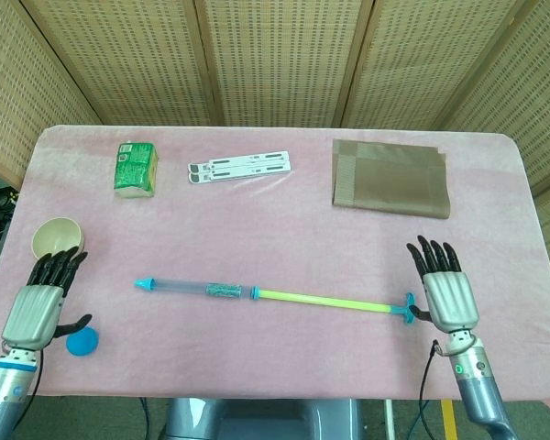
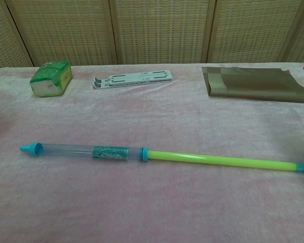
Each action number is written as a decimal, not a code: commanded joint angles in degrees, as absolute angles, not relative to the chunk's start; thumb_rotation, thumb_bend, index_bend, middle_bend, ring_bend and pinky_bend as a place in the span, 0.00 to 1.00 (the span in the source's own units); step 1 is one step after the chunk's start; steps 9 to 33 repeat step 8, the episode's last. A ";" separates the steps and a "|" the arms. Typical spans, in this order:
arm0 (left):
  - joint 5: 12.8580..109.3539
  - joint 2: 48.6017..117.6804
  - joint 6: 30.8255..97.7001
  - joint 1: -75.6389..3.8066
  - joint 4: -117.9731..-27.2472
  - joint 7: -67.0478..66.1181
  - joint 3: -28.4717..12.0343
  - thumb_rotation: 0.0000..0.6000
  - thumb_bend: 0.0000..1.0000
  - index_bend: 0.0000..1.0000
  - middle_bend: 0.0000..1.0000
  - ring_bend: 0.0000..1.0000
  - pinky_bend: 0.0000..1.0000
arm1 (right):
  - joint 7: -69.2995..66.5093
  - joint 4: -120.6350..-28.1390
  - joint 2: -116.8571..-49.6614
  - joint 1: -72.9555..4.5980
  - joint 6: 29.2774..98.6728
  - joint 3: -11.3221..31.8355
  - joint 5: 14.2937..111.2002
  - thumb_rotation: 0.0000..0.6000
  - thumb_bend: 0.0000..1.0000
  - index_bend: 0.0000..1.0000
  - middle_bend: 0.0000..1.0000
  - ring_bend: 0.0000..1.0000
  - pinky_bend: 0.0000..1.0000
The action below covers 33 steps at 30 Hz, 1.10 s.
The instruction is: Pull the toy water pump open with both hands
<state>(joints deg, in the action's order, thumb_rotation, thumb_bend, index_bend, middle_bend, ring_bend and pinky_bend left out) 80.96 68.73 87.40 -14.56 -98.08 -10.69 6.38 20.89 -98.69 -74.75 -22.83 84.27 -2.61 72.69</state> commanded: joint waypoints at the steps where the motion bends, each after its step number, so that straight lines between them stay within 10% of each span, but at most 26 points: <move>1: 84.27 71.45 91.38 -10.24 -92.31 -8.40 8.05 1.00 0.18 0.00 0.00 0.00 0.00 | 10.27 -88.94 -77.06 -16.32 92.21 -7.45 84.94 1.00 0.20 0.05 0.00 0.00 0.00; 33: 84.81 71.41 91.79 -8.30 -89.88 -6.93 7.53 1.00 0.16 0.00 0.00 0.00 0.00 | 6.88 -84.88 -78.47 -13.02 95.31 -8.12 89.40 1.00 0.18 0.01 0.00 0.00 0.00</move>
